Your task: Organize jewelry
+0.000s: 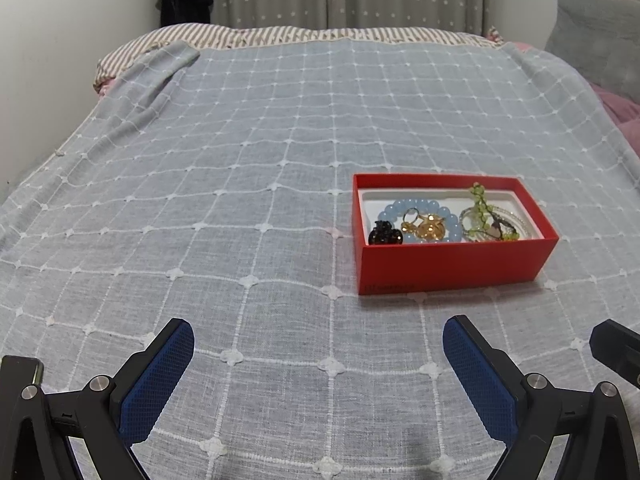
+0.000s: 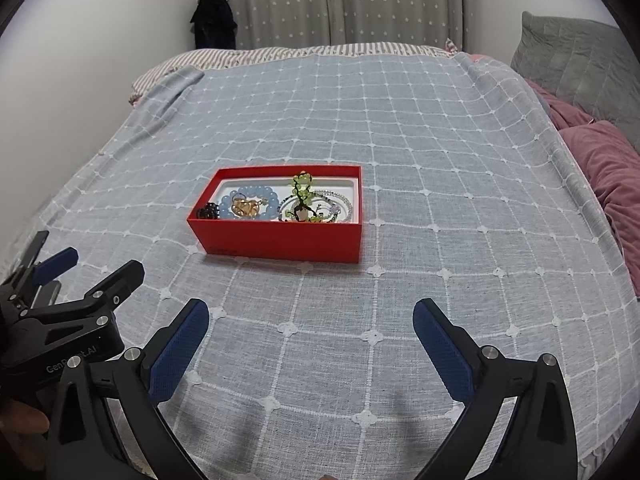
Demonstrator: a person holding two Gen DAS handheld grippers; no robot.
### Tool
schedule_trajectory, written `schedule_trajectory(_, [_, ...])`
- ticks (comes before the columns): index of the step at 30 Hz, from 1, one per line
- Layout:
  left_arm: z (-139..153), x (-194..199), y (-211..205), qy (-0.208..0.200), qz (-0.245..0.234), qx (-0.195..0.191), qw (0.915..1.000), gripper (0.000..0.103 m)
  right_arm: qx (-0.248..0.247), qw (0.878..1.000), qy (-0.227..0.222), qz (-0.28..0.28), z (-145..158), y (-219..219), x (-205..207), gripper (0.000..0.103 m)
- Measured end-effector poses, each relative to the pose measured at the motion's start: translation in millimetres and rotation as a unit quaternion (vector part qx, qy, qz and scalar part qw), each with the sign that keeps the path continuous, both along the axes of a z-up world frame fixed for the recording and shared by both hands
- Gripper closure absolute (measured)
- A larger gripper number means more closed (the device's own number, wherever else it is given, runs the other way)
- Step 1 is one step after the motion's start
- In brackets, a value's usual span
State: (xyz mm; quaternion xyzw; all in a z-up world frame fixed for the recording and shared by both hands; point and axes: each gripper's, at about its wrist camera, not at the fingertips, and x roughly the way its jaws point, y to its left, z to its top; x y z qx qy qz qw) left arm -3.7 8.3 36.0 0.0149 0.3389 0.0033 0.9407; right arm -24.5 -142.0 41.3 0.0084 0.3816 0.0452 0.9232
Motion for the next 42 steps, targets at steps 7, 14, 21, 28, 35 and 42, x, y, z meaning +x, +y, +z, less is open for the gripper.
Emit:
schedule_trajectory(7, [-0.1, -0.7, -0.9, 0.000, -0.005, 0.001, 1.0000, 0.001, -0.008, 1.000, 0.002, 0.003, -2.4, 3.0, 1.6, 0.000])
schedule_trajectory(14, [-1.3, 0.2, -2.0, 0.005, -0.006, 0.001, 1.0000, 0.001, -0.011, 1.000, 0.003, 0.003, -3.7, 3.3, 2.0, 0.000])
schedule_trajectory(21, [-1.3, -0.4, -3.4, 0.003, -0.007, 0.003, 1.0000, 0.001, -0.013, 1.000, 0.003, 0.004, -3.6, 3.7, 2.2, 0.000])
schedule_trajectory(28, [-2.4, 0.0, -3.8, 0.002, -0.005, 0.010, 0.9999, 0.001, -0.023, 1.000, -0.002, -0.002, -1.7, 1.5, 1.8, 0.000])
schedule_trajectory(35, [-2.1, 1.5, 0.4, 0.003, 0.000, 0.006, 1.0000, 0.001, -0.031, 1.000, -0.006, -0.003, 0.0, 1.1, 0.6, 0.000])
schedule_trajectory(42, [-3.2, 2.6, 1.3, 0.006, 0.005, 0.007, 0.9999, 0.001, -0.031, 0.999, -0.007, -0.005, 0.7, -0.4, 0.0, 0.000])
